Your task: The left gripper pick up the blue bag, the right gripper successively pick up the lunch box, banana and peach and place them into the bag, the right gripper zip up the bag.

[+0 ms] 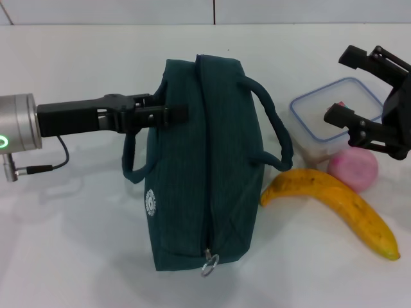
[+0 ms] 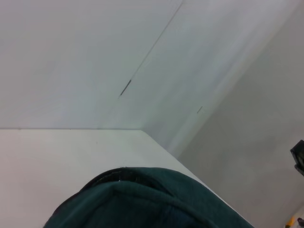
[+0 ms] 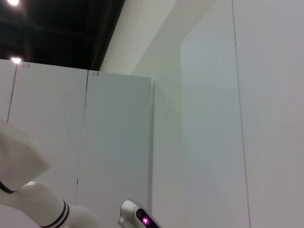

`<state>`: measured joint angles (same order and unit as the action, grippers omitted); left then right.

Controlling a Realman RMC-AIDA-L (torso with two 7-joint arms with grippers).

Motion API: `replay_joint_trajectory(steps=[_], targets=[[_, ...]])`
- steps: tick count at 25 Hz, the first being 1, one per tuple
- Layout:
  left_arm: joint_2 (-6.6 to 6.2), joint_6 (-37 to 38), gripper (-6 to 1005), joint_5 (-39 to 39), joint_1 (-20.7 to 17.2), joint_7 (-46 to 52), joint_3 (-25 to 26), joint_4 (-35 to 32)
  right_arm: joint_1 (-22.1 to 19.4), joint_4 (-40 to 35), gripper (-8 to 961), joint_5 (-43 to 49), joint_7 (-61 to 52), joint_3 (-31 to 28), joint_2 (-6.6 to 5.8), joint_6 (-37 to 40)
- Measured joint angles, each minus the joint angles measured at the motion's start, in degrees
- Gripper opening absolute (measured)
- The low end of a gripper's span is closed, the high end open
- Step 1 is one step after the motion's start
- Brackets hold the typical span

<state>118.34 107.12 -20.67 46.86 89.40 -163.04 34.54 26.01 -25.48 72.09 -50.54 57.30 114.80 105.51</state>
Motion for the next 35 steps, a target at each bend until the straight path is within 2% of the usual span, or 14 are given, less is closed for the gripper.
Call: replay_joint_trajectory(steps=[8, 14, 17, 24, 27, 32, 35], targets=[[0.49, -0.41, 724, -3.15, -1.18, -8.43, 0.00, -0.62, -0.10, -0.01, 856, -0.23, 0.00, 0.00, -0.10, -0.40], [0.98, -2.99, 646, -3.10, -1.50, -11.74, 0.00, -0.62, -0.39, 0.41, 855, -0.36, 0.01, 0.00, 0.26, -2.73], [0.99, -3.35, 513, -2.97, -1.49, -11.59, 0.00, -0.61, -0.40, 1.42, 855, -0.73, 0.01, -0.02, 0.41, -3.56], [0.79, -3.23, 221, -3.96, -2.19, -16.30, 0.00, -0.78, -0.30, 12.10, 855, -12.52, 0.01, -0.09, 0.60, -8.78], [1.08, -2.82, 45, -4.08, -2.01, -19.52, 0.00, -0.81, -0.02, 16.50, 855, -18.52, -0.11, -0.09, 1.08, -10.52], [0.91, -3.09, 44, -4.14, -1.62, -21.20, 0.00, -1.57, 0.85, 24.55, 855, -31.54, -6.61, -0.09, 1.40, -14.30], [0.95, -3.12, 44, -3.88, -1.29, -22.48, 0.00, -1.59, 0.45, 25.84, 855, -36.48, -13.58, -0.09, 1.40, -19.31]])
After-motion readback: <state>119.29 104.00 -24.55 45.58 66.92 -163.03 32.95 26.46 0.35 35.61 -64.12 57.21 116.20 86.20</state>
